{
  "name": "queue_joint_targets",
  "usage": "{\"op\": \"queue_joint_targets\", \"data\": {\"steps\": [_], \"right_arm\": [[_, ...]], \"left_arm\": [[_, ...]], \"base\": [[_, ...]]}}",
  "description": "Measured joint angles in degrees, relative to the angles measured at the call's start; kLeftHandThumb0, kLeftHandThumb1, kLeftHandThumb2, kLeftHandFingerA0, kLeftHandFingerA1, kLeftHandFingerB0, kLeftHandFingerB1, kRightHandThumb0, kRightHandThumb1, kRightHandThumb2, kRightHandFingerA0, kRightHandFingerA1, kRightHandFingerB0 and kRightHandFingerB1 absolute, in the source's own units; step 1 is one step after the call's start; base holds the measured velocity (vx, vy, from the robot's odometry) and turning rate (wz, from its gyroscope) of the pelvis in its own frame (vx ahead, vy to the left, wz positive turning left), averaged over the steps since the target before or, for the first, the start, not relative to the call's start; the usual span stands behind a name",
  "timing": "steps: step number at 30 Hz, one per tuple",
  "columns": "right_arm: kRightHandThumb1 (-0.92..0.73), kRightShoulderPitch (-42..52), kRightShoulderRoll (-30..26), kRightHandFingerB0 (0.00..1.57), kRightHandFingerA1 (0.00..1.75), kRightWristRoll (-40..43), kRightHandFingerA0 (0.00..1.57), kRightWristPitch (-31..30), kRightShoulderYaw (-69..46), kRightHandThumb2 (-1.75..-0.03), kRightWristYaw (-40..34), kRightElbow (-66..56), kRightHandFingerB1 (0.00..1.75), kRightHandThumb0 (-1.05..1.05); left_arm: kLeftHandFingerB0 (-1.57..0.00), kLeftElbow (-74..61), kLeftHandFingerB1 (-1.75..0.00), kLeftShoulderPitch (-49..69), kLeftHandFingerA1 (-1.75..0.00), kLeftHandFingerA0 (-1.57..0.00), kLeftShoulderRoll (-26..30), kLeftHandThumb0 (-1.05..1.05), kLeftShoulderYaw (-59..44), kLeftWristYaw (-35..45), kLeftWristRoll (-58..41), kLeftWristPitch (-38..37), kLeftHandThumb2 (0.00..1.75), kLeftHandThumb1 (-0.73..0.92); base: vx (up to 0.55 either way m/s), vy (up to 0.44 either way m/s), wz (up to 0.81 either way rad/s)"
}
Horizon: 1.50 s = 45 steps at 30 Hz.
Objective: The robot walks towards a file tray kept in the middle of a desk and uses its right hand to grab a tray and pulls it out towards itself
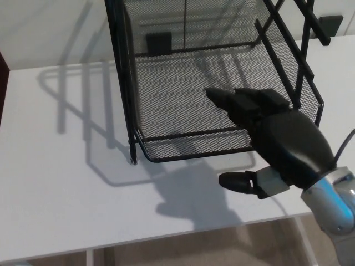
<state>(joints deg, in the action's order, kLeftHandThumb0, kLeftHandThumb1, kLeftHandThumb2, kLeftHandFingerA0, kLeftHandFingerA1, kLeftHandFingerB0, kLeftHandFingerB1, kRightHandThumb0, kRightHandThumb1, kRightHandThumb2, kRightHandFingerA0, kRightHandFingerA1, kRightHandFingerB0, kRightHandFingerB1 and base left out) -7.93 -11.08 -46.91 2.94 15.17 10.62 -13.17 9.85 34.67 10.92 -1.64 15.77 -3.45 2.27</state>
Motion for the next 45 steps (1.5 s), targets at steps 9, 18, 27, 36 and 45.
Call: {"op": "queue_joint_targets", "data": {"steps": [9,18,27,36,45], "right_arm": [[-0.53,-2.01,-0.45,0.0,0.5,-8.07,0.0,-3.7,4.69,-1.08,0.0,1.77,0.42,-1.05],[-0.7,-4.23,-0.6,0.0,0.0,-16.02,0.0,-7.18,8.72,-0.65,0.0,3.83,0.0,-1.02],[-0.73,-5.7,-0.89,0.0,0.0,-23.08,0.0,-10.2,11.94,-0.63,-0.23,5.29,0.0,-1.04],[-0.69,-6.24,-1.66,0.0,0.0,-31.18,0.0,-13.18,14.98,-0.62,-0.63,6.29,0.0,-1.05],[-0.53,-8.38,-1.73,0.0,0.47,-38.33,0.0,-16.1,16.32,-1.07,-1.03,9.85,0.37,-1.05]], "left_arm": [[-0.29,-0.22,-0.42,0.01,-0.6,-0.37,0.26,-0.47,0.07,0.0,0.07,0.0,0.6,0.68],[-0.28,-0.12,-0.41,-0.01,-0.58,-0.37,0.57,-0.48,0.41,0.01,0.2,0.0,0.6,0.68],[-0.29,-0.19,-0.42,-0.01,-0.6,-0.38,0.85,-0.49,0.75,0.01,0.29,0.0,0.59,0.67],[-0.3,-0.61,-0.43,0.03,-0.6,-0.39,2.73,-0.49,1.21,0.04,0.81,0.0,0.58,0.66],[-0.29,-0.79,-0.42,-0.05,-0.6,-0.39,5.68,-0.51,2.48,0.11,2.46,-0.03,0.59,0.67]], "base": [[0.0,0.0,0.0],[0.0,0.0,0.0],[0.0,0.0,0.0],[0.0,0.0,0.0],[0.0,0.0,0.0]]}}
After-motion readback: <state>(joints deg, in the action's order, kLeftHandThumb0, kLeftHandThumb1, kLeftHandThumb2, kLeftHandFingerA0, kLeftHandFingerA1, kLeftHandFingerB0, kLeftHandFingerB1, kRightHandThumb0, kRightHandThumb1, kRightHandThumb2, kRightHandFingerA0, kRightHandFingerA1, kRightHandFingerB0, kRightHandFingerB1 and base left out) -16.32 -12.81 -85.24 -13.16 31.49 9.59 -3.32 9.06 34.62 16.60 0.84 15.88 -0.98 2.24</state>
